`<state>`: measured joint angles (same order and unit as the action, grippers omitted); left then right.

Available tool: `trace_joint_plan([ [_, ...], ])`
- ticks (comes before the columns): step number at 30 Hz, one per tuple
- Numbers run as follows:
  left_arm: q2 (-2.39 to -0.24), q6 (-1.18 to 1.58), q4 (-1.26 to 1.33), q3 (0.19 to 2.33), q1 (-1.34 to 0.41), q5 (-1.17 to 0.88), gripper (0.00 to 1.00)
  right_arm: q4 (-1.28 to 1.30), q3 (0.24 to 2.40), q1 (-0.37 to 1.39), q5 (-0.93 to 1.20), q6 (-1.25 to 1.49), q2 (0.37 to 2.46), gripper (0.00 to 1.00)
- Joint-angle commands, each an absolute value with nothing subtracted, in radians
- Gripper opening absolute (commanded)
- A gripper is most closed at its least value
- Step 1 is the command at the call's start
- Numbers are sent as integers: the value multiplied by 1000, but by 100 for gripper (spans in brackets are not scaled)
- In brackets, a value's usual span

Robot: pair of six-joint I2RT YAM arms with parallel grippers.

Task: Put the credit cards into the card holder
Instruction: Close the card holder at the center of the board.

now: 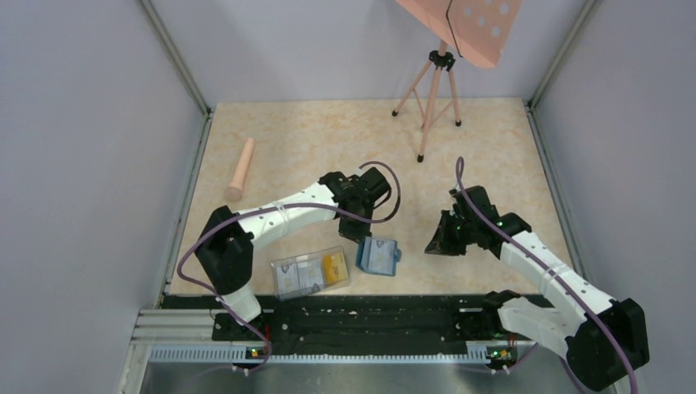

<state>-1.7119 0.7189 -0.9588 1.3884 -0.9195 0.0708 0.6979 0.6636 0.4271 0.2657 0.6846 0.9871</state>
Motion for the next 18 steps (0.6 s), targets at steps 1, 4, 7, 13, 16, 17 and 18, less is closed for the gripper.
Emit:
trace_joint_plan([
  [1, -1743, 686, -1026, 1426, -928, 64, 0, 661, 681, 425, 294, 706, 959, 0],
  [4, -1816, 720, -1026, 1432, -955, 43, 0, 656, 674, 425, 325, 682, 963, 0],
  [7, -1879, 777, -1054, 1469, -996, 52, 0, 661, 668, 426, 363, 646, 972, 0],
  [13, -1938, 921, -1078, 1501, -1059, 41, 0, 666, 664, 425, 453, 613, 986, 0],
  [16, -1944, 973, -1109, 1530, -1079, 77, 0, 661, 654, 426, 473, 611, 977, 0],
  [17, -1943, 988, -1128, 1535, -1082, 97, 0, 660, 650, 426, 476, 608, 976, 0],
  [18, -1934, 1003, -1145, 1539, -1084, 120, 0, 657, 643, 425, 480, 600, 976, 0],
])
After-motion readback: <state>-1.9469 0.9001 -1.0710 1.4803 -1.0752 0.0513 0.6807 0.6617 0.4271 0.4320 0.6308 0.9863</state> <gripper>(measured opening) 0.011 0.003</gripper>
